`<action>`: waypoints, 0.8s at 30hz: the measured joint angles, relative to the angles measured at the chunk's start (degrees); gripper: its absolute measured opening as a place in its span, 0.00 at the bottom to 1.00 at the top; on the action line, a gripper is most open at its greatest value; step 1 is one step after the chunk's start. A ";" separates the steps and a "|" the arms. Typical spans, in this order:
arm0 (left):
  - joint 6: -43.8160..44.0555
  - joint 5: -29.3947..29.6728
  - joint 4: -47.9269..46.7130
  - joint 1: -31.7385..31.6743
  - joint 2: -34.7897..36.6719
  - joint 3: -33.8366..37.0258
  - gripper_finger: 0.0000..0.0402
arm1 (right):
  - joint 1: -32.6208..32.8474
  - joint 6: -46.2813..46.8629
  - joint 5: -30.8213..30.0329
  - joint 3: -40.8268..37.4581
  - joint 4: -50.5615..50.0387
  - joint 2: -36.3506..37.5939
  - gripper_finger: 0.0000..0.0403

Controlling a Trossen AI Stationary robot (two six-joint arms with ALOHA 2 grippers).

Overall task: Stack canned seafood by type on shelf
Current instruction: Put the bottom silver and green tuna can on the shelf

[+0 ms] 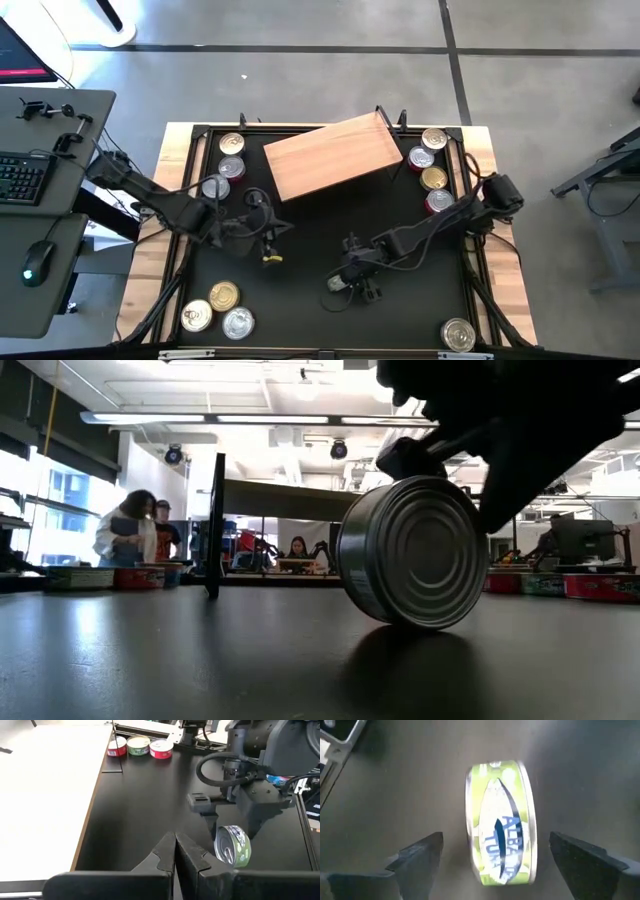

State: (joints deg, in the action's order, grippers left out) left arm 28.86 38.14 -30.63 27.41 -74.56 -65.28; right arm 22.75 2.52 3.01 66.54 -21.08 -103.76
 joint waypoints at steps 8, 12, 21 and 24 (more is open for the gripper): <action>-1.34 0.21 3.69 1.21 1.14 -2.69 0.00 | 0.11 0.22 -3.41 0.00 1.90 -2.98 0.79; -9.62 0.08 4.44 1.29 2.98 -5.56 0.00 | 0.22 1.69 -7.27 0.15 1.69 -2.97 0.57; -19.55 2.30 0.81 1.28 10.68 -6.54 0.00 | -0.91 -2.56 -8.31 13.94 -18.59 -2.49 0.28; -20.02 3.84 -1.42 1.28 13.38 -6.54 0.00 | -1.58 -3.95 -13.33 19.95 -27.44 -0.57 0.28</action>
State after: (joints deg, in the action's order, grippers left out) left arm 8.84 41.98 -32.05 28.69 -61.18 -71.81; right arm 21.17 -1.42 -10.33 86.49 -48.52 -104.33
